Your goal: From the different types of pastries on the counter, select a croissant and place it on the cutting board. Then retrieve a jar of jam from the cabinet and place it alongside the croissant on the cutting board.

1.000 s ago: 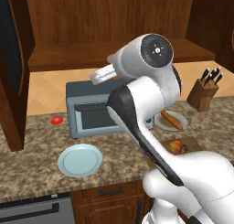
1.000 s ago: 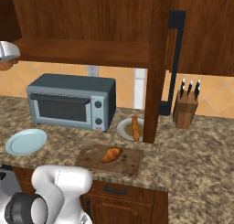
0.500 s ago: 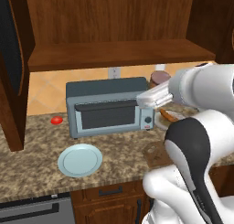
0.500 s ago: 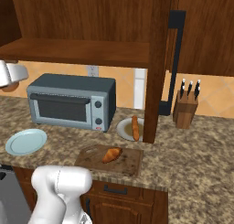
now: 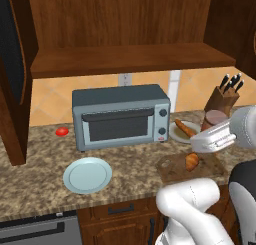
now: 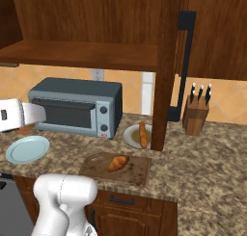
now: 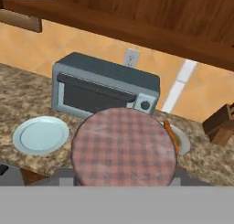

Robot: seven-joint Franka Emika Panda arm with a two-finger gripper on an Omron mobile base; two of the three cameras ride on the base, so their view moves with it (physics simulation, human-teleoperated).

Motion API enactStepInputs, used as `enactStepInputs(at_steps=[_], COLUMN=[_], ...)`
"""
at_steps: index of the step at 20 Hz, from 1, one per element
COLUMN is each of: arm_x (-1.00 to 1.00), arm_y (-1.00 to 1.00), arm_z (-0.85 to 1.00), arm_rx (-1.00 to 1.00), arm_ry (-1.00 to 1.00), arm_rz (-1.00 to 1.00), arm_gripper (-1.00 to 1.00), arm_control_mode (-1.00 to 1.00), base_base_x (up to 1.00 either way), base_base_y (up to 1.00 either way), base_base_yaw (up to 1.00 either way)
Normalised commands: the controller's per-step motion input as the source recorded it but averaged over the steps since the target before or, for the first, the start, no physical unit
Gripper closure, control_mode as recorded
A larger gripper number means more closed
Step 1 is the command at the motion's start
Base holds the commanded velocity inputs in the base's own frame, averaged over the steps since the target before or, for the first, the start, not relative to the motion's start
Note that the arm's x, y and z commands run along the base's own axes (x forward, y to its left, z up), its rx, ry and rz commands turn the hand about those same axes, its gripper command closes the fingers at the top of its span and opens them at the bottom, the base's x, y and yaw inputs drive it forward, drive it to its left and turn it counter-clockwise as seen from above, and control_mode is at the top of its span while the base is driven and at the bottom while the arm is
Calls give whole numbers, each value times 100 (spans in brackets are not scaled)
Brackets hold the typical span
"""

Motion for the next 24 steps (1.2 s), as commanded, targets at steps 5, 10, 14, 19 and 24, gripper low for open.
enactStepInputs(at_steps=[5, 10, 14, 19, 24], arm_x=[-29, -20, -6, 23, 45], arm_y=[-47, -43, -12, 7, 1], arm_z=[-23, -18, -31, -44, -36], arm_rx=[-2, -1, 3, 0, 0], arm_ry=[49, 46, -8, -46, -22], arm_rz=[-26, -27, -2, 9, 2], arm_gripper=[100, 100, 100, 100, 100], arm_control_mode=[-100, -100, -100, -100, -100], base_base_x=[0, 0, 0, 0, 0], base_base_y=[0, 0, 0, 0, 0], base_base_yaw=[0, 0, 0, 0, 0])
